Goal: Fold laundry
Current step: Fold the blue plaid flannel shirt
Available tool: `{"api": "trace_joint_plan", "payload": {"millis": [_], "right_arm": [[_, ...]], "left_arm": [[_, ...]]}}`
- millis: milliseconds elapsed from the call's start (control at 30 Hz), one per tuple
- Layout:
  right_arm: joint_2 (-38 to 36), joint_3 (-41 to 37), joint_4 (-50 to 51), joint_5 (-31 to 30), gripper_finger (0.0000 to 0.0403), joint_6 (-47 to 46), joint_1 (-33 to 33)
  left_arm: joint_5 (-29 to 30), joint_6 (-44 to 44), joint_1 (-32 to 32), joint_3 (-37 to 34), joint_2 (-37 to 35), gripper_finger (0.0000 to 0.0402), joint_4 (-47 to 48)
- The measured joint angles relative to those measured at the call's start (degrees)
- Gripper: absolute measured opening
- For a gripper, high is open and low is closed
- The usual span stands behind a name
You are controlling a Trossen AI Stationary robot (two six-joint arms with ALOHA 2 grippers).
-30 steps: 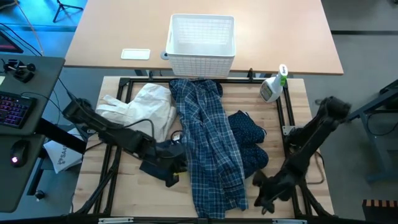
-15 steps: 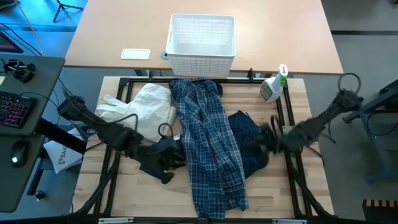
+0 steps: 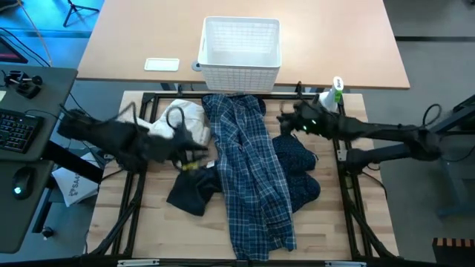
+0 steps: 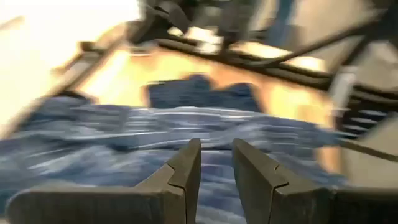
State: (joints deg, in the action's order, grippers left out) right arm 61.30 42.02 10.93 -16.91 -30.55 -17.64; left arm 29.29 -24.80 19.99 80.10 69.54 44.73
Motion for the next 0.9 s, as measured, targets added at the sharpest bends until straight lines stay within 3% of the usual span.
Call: {"api": "trace_joint_plan", "payload": {"millis": [200,333,533,767,900], "right_arm": [[12.3,0.0,-3.6,5.5,0.0174,-1.4,-10.0],[19.7,0.0,-10.1,9.4,0.0176,-4.1,-13.2],[28.2,0.5,-17.6,9.6,0.0177,-8.0,-16.0],[38.4,8.6,-17.7,9.6,0.0177,-6.4,-17.5],[44.2,15.3,-12.9,9.7,0.0176,-2.7,-18.2]], "left_arm": [[7.9,3.0,-6.5,-3.1,-5.6,0.0078,6.4],[6.0,4.5,-9.2,-5.2,-8.1,0.0078,7.2],[4.0,1.0,-9.9,-8.4,-10.6,0.0078,9.0],[4.0,-0.4,-10.3,-10.8,-10.2,0.0078,7.2],[3.9,-0.5,-11.2,-10.8,-10.1,0.0078,4.5]]}}
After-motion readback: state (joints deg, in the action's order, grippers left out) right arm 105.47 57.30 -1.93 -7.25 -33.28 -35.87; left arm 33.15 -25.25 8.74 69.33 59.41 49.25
